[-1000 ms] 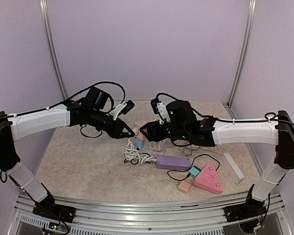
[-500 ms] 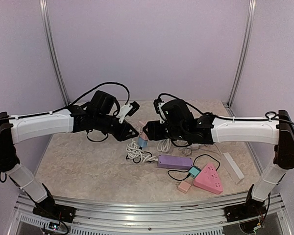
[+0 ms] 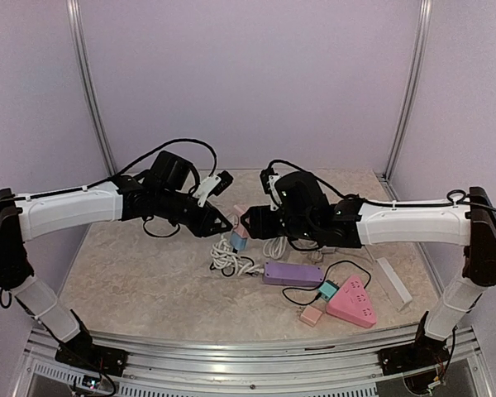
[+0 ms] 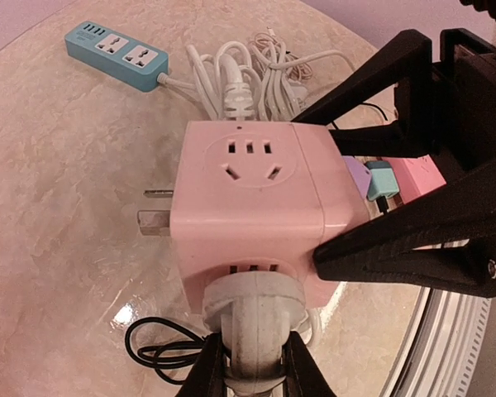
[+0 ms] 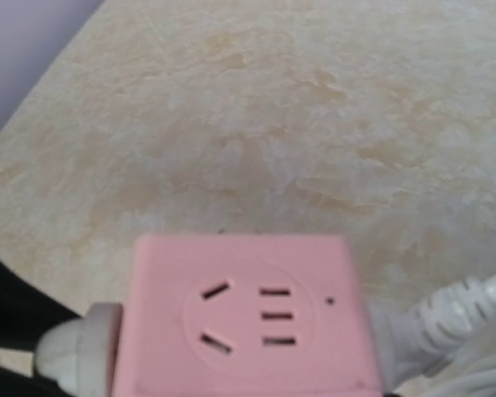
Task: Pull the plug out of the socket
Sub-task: Remove the plug from the socket, then place the plug at the center of the board, then remove the plug from the socket.
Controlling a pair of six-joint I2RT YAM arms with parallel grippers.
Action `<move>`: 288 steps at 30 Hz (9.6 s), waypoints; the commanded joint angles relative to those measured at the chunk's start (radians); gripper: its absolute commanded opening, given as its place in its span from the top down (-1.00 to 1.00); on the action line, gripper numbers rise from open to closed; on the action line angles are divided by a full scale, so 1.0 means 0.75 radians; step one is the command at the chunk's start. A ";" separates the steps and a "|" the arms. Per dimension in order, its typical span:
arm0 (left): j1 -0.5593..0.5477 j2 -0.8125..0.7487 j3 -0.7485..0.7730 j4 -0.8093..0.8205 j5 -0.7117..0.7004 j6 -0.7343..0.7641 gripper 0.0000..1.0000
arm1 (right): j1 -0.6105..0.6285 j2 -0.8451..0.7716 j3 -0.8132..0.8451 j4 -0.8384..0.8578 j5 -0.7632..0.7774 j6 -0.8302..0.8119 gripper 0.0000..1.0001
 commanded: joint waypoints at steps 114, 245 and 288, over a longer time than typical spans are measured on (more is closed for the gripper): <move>0.343 -0.272 -0.043 0.256 0.446 -0.180 -0.98 | -0.148 -0.492 -0.300 0.590 -0.062 0.004 1.00; 0.059 -0.179 -0.141 0.224 0.115 0.017 0.72 | 0.029 -0.089 -0.014 0.406 -0.138 0.002 1.00; 0.089 -0.177 -0.138 0.204 0.060 0.022 0.78 | -0.025 -0.106 -0.177 0.496 -0.249 0.160 1.00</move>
